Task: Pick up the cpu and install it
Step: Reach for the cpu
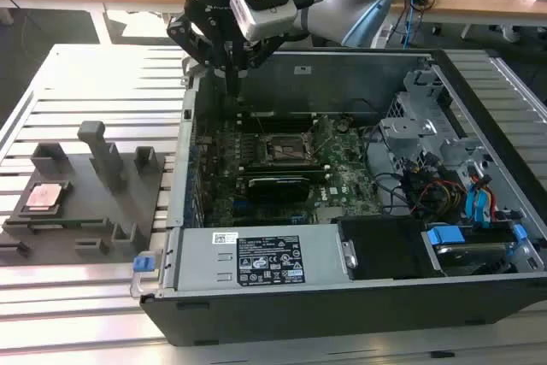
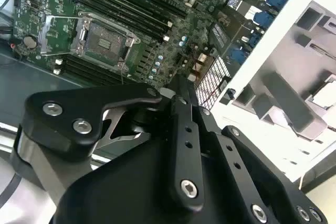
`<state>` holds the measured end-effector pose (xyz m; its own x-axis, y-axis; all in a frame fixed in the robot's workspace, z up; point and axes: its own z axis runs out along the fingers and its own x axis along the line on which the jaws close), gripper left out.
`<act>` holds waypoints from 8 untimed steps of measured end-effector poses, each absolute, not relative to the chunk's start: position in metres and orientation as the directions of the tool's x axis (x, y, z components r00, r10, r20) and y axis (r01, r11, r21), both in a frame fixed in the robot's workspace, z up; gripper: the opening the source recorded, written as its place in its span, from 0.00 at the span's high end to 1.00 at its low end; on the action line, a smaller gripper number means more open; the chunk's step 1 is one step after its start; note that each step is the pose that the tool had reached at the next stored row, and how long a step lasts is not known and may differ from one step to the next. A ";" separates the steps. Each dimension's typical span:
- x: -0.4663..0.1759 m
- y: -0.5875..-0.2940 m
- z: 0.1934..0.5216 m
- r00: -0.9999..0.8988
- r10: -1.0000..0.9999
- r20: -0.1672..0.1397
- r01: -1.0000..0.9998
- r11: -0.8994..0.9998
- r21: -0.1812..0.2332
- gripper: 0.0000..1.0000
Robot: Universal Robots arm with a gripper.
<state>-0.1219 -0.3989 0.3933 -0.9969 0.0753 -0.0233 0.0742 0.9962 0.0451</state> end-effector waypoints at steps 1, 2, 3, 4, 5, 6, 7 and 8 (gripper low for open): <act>-0.122 -0.399 0.393 -0.997 0.075 -0.023 0.074 0.996 0.045 0.89; -0.124 -0.399 0.393 -0.997 0.075 -0.023 0.074 0.996 0.045 0.89; -0.127 -0.399 0.393 -0.997 0.075 -0.023 0.074 0.996 0.045 0.89; -0.129 -0.399 0.393 -0.997 0.075 -0.023 0.074 0.996 0.045 0.89; -0.130 -0.399 0.393 -0.997 0.075 -0.023 0.074 0.996 0.045 0.89; -0.131 -0.399 0.393 -0.997 0.075 -0.023 0.074 0.996 0.045 0.89; -0.133 -0.399 0.393 -0.997 0.075 -0.023 0.074 0.996 0.045 0.89; -0.135 -0.399 0.393 -0.997 0.075 -0.023 0.074 0.996 0.045 0.89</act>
<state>-0.1354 -0.3989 0.3933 -0.9969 0.0752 -0.0233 0.0741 0.9962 0.0450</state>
